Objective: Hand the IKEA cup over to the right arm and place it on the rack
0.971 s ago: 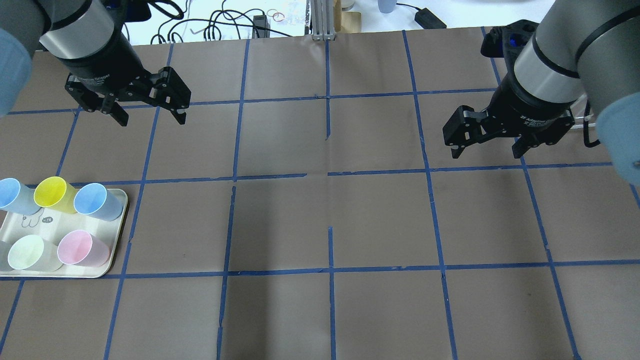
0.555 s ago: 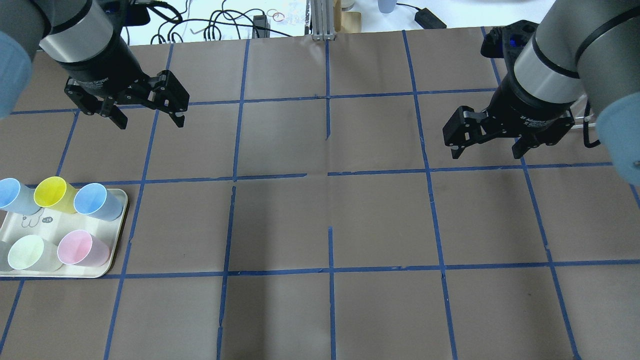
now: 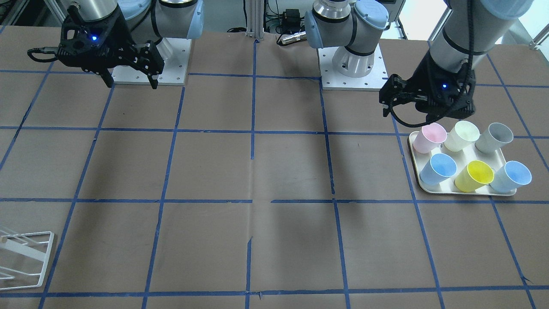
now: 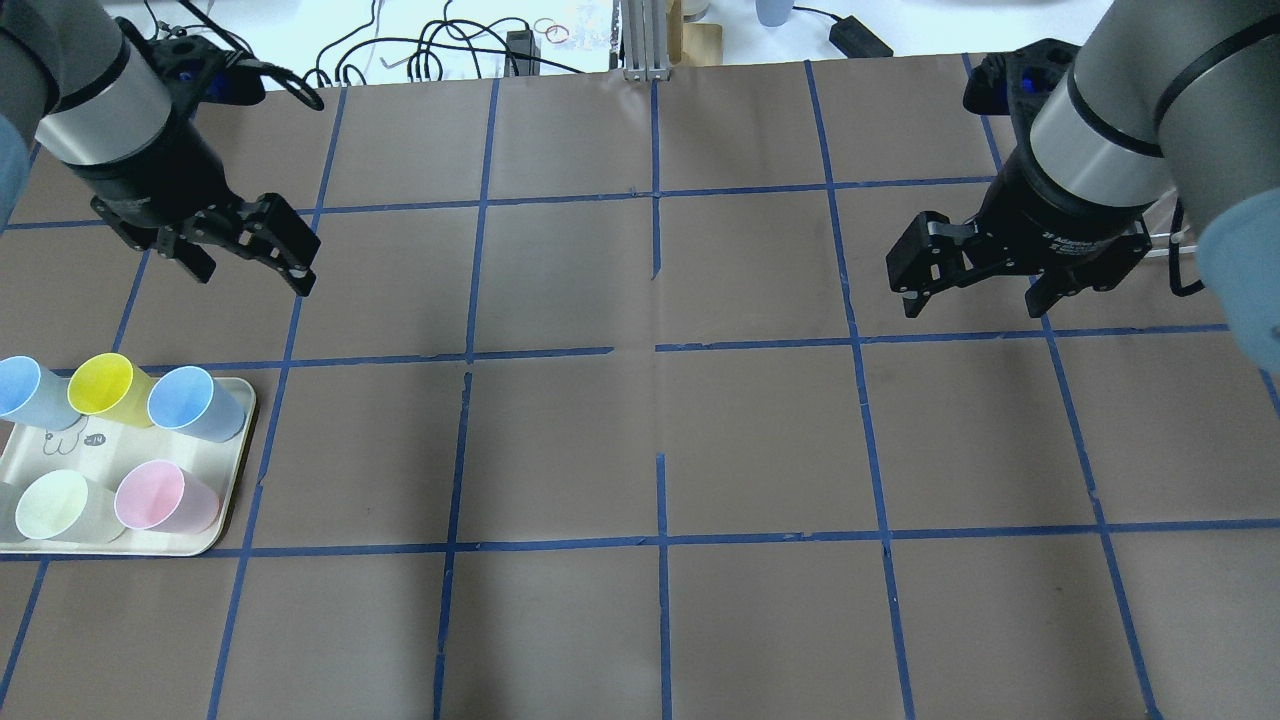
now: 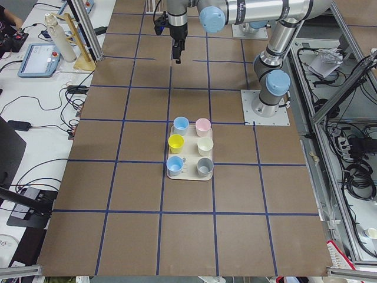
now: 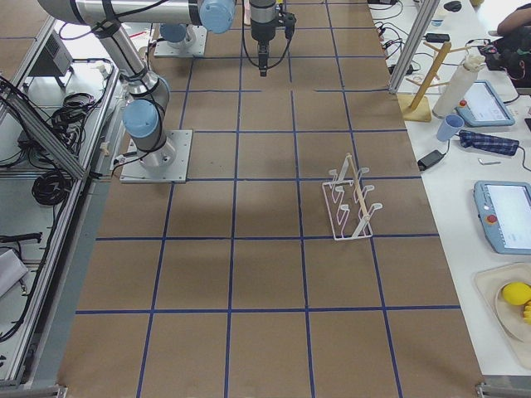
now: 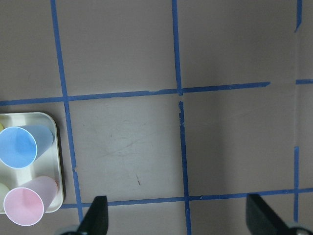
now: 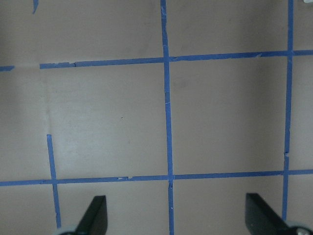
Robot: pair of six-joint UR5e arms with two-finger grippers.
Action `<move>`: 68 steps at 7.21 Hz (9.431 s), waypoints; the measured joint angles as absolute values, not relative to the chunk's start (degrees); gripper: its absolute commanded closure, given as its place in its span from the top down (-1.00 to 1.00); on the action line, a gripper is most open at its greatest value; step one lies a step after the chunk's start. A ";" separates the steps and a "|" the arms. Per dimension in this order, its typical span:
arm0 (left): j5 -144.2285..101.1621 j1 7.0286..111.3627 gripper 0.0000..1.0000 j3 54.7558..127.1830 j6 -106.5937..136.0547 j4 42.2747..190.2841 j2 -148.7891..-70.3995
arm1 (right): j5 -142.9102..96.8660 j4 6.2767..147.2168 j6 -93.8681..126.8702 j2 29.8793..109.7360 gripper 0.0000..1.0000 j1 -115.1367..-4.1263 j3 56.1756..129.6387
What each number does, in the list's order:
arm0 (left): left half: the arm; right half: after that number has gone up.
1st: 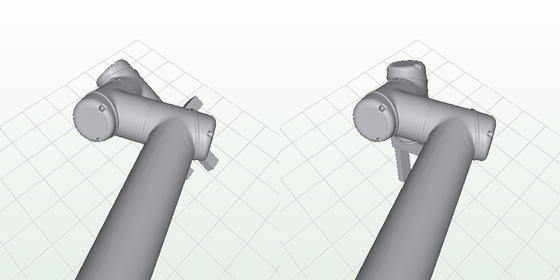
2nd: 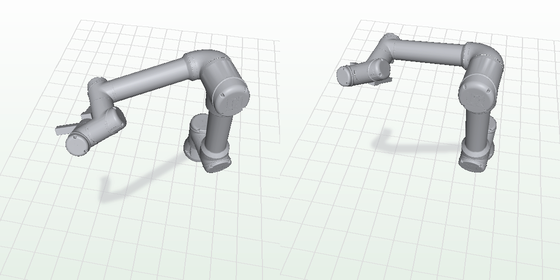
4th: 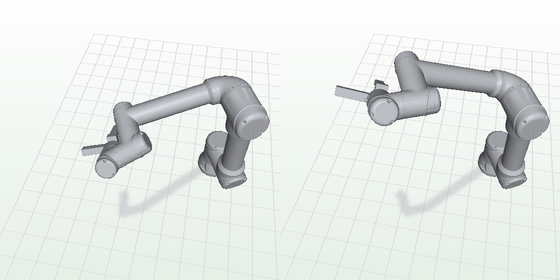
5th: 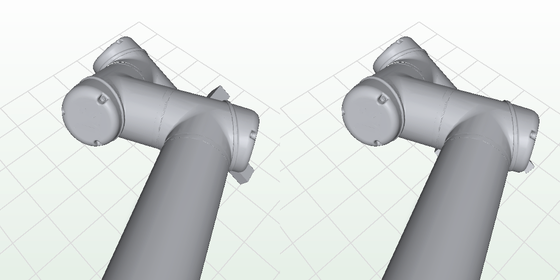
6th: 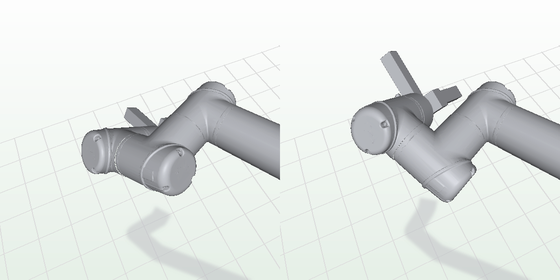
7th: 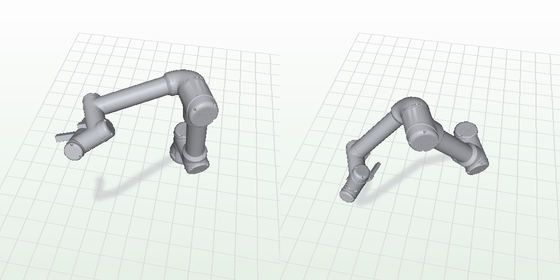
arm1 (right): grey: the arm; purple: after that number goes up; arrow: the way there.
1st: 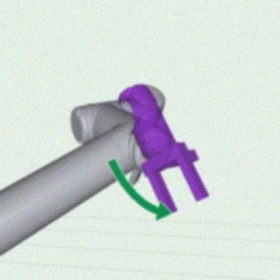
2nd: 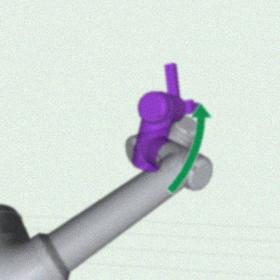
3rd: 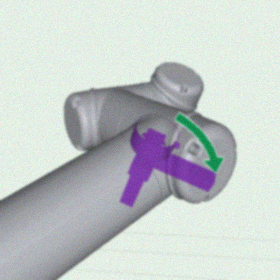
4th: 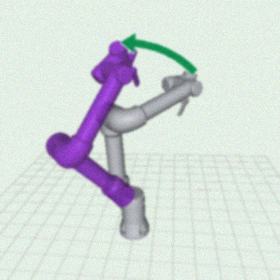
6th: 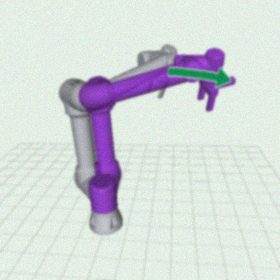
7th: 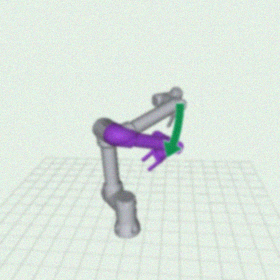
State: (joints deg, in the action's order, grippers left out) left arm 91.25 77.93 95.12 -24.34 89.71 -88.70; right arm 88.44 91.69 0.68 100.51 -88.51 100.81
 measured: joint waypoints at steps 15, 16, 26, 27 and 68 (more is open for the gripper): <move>91.44 56.10 0.26 108.01 -72.05 58.04 -108.07 | 5.52 89.86 -9.34 100.20 1.00 -83.57 114.06; 91.54 56.10 -0.11 107.94 -72.14 57.81 -108.49 | 2.44 89.85 -9.98 100.21 1.00 -83.53 115.31; 87.62 57.10 -1.00 102.82 -71.74 72.00 -103.95 | -2.34 89.23 -11.45 99.32 1.00 -84.37 116.60; 83.34 57.54 -1.00 100.22 -71.36 79.48 -102.59 | -2.17 89.22 -11.50 99.28 1.00 -84.38 116.60; 5.55 79.79 -0.15 109.61 -69.75 142.83 -82.01 | 2.65 77.35 -5.67 102.34 -0.05 -85.13 115.23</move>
